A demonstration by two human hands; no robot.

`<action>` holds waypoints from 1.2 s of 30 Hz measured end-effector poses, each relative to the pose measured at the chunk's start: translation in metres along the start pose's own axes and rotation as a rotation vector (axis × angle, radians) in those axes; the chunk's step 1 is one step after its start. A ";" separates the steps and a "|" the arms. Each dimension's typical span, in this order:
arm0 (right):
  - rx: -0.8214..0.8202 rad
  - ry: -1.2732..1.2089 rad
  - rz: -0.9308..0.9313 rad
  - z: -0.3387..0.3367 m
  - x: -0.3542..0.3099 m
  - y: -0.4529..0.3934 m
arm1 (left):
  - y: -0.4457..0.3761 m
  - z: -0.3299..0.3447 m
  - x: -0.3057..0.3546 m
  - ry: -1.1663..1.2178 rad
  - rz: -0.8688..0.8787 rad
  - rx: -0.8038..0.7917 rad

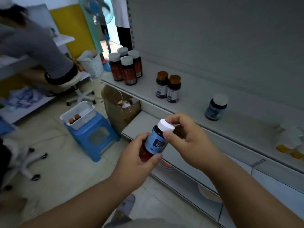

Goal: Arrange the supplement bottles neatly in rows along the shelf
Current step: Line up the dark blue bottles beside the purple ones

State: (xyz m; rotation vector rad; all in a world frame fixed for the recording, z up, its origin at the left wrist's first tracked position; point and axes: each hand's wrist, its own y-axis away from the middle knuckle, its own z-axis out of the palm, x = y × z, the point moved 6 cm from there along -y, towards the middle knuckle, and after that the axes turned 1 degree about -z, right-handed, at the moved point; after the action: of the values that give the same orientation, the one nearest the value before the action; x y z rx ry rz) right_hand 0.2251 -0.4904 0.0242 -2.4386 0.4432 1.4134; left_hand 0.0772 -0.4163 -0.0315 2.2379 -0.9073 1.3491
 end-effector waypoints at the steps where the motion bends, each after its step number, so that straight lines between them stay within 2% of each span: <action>1: -0.016 0.028 0.005 0.011 -0.001 -0.011 | -0.001 -0.010 -0.012 -0.018 -0.023 0.023; 6: -0.161 0.101 0.003 0.098 -0.020 -0.080 | -0.021 -0.084 -0.085 -0.036 -0.163 0.156; 11: -0.202 0.106 -0.023 0.217 -0.064 -0.177 | -0.057 -0.198 -0.173 -0.015 -0.231 0.146; 16: -0.311 0.135 -0.047 0.343 -0.109 -0.269 | -0.080 -0.317 -0.245 -0.066 -0.288 0.165; 21: -0.460 0.252 -0.147 0.437 -0.123 -0.344 | -0.114 -0.381 -0.317 -0.105 -0.396 0.231; 24: -0.535 0.333 -0.161 0.480 -0.105 -0.393 | -0.152 -0.398 -0.363 -0.167 -0.439 0.298; 28: -0.511 0.361 -0.132 0.536 -0.057 -0.467 | -0.220 -0.411 -0.432 -0.239 -0.533 0.342; 32: -0.475 0.447 -0.134 0.587 0.002 -0.544 | -0.281 -0.412 -0.503 -0.200 -0.692 0.308; 36: -0.409 0.584 -0.087 0.619 0.079 -0.611 | -0.323 -0.397 -0.560 -0.149 -0.750 0.251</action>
State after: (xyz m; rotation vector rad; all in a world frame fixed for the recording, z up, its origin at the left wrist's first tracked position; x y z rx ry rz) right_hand 0.0213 0.3009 -0.2839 -3.1553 0.1655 0.7895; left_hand -0.1406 0.2444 -0.3341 2.4993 0.1070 0.9770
